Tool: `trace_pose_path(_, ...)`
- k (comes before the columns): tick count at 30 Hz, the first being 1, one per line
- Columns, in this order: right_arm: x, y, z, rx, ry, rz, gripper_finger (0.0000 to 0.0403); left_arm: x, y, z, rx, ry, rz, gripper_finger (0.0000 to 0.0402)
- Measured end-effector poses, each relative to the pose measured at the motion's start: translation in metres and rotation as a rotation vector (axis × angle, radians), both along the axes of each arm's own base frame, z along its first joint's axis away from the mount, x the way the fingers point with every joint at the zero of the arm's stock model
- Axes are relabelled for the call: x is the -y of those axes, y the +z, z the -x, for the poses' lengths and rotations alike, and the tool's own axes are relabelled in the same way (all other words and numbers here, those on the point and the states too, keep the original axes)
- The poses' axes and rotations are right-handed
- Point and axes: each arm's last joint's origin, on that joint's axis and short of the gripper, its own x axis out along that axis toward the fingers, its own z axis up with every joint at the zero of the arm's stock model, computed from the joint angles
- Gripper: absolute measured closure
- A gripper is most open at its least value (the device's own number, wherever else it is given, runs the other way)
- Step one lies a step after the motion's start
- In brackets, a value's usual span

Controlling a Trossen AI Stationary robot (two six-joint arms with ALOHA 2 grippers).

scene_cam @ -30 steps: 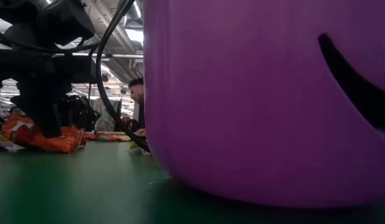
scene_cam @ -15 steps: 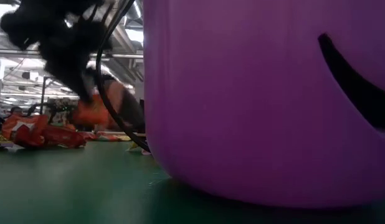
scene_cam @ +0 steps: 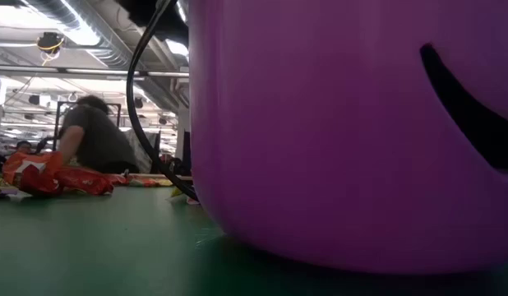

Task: Sort candy
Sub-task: Put the orange candy into the orange bucket

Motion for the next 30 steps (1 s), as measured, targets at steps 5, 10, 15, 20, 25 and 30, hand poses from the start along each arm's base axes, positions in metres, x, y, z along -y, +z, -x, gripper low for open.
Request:
trace_pose_path(5, -0.002, 0.030, -0.009, 0.093, -0.025, 0.043, 0.0102, -0.013, 0.007, -0.008, 0.113, -0.076, 0.045, 0.0401)
trace_pose_path(10, 0.004, 0.045, -0.016, 0.141, -0.072, 0.028, 0.0102, -0.022, 0.014, -0.011, 0.191, -0.116, 0.073, 0.0401)
trace_pose_path(15, 0.017, 0.053, -0.025, 0.221, -0.115, 0.025, 0.0102, -0.025, 0.017, -0.012, 0.224, -0.128, 0.061, 0.0401)
trace_pose_path(20, 0.028, 0.064, -0.033, 0.319, -0.116, 0.031, 0.0102, -0.025, 0.021, -0.015, 0.272, -0.145, 0.037, 0.0401)
trace_pose_path(25, 0.035, 0.070, -0.037, 0.374, -0.115, 0.047, 0.0102, -0.025, 0.017, -0.025, 0.293, -0.196, 0.060, 0.0402)
trace_pose_path(30, 0.036, 0.070, -0.042, 0.392, -0.114, 0.059, 0.0102, -0.026, 0.004, -0.038, 0.267, -0.206, 0.071, 0.0401)
